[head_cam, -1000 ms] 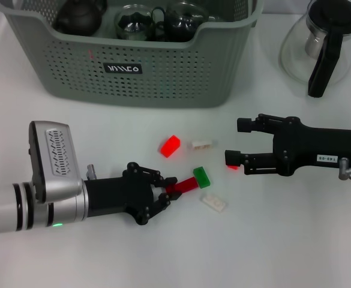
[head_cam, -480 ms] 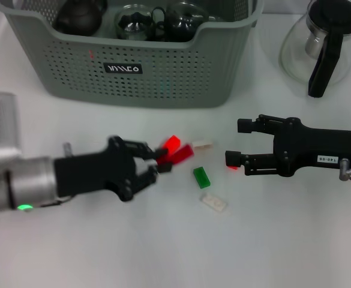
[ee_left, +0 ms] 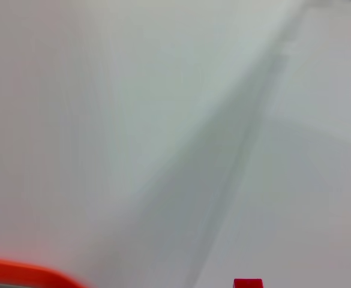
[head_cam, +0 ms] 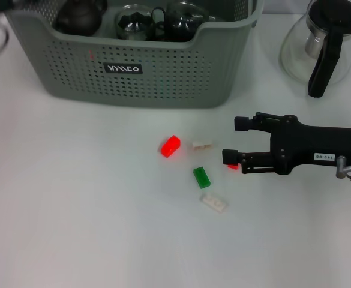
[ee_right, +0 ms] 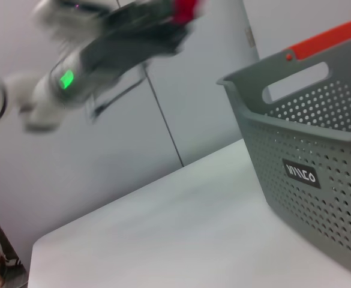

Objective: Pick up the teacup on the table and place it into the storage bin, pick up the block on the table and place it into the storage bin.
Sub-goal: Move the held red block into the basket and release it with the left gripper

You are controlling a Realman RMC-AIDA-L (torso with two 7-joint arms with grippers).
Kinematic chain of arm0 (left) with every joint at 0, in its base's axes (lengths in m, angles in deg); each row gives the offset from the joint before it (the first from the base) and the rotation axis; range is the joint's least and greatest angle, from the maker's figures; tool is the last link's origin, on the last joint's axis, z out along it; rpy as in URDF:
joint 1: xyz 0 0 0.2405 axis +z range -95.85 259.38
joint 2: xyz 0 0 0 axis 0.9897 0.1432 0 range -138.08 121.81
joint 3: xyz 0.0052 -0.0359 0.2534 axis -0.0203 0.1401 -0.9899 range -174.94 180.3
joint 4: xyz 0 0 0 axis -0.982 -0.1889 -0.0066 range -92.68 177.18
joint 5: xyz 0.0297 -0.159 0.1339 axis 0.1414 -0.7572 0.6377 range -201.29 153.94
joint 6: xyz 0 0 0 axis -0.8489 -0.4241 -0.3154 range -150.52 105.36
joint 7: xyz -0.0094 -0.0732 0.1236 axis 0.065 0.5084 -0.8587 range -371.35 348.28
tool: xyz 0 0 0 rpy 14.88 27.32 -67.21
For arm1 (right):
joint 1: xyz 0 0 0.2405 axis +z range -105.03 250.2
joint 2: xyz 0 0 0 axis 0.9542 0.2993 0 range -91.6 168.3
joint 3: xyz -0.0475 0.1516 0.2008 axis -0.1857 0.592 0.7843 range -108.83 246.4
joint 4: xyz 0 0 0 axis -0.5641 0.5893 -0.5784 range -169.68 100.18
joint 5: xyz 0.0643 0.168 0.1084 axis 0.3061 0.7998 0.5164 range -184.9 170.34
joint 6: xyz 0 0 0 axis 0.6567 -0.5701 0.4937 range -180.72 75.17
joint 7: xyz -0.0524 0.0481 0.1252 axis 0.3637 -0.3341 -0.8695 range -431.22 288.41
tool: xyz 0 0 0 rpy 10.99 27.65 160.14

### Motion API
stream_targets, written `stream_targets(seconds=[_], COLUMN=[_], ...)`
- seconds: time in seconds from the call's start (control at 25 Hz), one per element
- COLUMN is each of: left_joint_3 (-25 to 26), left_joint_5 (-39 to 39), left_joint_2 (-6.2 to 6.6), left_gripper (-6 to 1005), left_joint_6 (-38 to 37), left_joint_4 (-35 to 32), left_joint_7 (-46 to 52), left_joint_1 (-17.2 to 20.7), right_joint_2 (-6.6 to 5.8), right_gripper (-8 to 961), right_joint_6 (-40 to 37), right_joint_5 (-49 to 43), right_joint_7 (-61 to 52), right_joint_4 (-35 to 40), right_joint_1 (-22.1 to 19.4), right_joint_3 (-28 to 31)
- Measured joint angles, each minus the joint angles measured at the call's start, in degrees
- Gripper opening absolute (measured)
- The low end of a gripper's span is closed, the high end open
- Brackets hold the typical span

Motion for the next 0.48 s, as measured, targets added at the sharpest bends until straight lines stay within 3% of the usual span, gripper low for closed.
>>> stream_targets(seconds=[0.16,0.2,0.32,0.48], left_joint_3=[-12.70,-16.05,-24.21,-34.62], left_joint_5=[4.93,7.64,16.18,24.49], left_joint_2=[5.21,5.93,6.34,4.97], left_gripper=[259,262,272,286], left_joint_6=[16.33,20.09,28.07,34.68], left_joint_4=[-1.07,-1.70,-3.86,-4.92], left_joint_7=[16.39,19.94,27.29,32.69], left_joint_1=[-6.48,-8.00,-12.17,-15.40], right_joint_2=[0.07,0.06,0.05,0.05], right_gripper=[947,947,948,948], right_joint_6=[0.05,0.06,0.06,0.07], right_joint_5=[0.00,0.00,0.09,0.15], right_joint_7=[0.07,0.08,0.05,-0.13], right_joint_4=[-0.05,-0.06,-0.06,-0.06], right_joint_1=[0.16,0.21,0.50,0.73], right_joint_3=[-0.02,0.06,0.11,0.13])
